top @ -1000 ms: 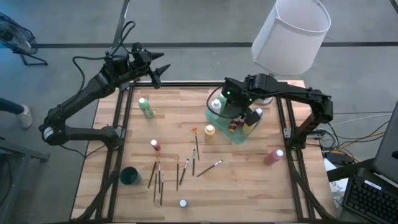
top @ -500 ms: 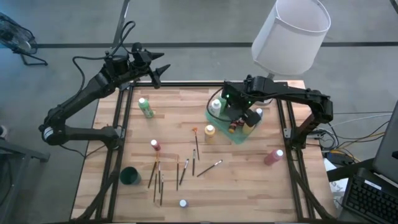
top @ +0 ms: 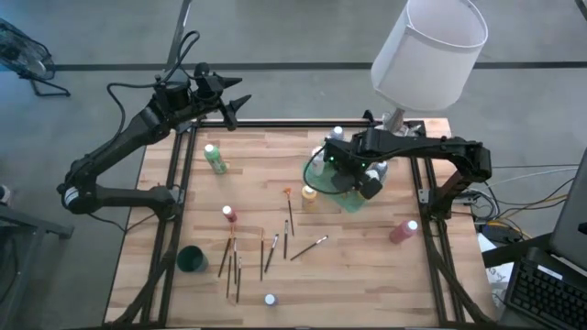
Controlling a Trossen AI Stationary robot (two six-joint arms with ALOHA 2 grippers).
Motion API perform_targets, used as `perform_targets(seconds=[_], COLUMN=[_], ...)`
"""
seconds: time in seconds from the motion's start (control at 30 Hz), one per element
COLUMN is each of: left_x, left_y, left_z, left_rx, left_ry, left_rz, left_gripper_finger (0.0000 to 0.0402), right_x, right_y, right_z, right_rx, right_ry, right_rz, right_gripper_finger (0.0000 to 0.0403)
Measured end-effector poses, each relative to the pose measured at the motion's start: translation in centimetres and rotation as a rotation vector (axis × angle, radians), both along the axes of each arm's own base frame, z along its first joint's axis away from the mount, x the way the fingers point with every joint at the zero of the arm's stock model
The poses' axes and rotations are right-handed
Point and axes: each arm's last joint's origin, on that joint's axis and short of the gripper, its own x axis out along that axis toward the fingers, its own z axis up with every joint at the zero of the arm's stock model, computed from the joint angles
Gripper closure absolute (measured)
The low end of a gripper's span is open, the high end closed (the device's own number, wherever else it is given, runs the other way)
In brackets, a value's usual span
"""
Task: Pick & Place Paint Supplies
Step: Remove the small yellow paint bottle from the green bin
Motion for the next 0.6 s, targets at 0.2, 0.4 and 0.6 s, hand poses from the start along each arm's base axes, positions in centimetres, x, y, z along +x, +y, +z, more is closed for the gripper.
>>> perform_targets(seconds=[0.2,0.4,0.6], left_x=[0.0,0.0,0.0], left_y=[0.0,0.0,0.0], left_z=[0.0,0.0,0.0], left_rx=[0.000,0.000,0.000], left_ry=[0.000,0.000,0.000], left_rz=[0.000,0.000,0.000], left_gripper_finger=[0.0149,0.0149,0.0149], right_x=[0.1,0.3,0.0], right_y=[0.3,0.3,0.3], right_z=[-1.8,-3.5,-5.2], right_rx=[-0.003,-0.015,-0.024], right_ry=[-0.004,-0.042,-0.033], right_rz=[0.018,0.030,0.045], right_gripper_finger=[0.0231,0.0212,0.0199])
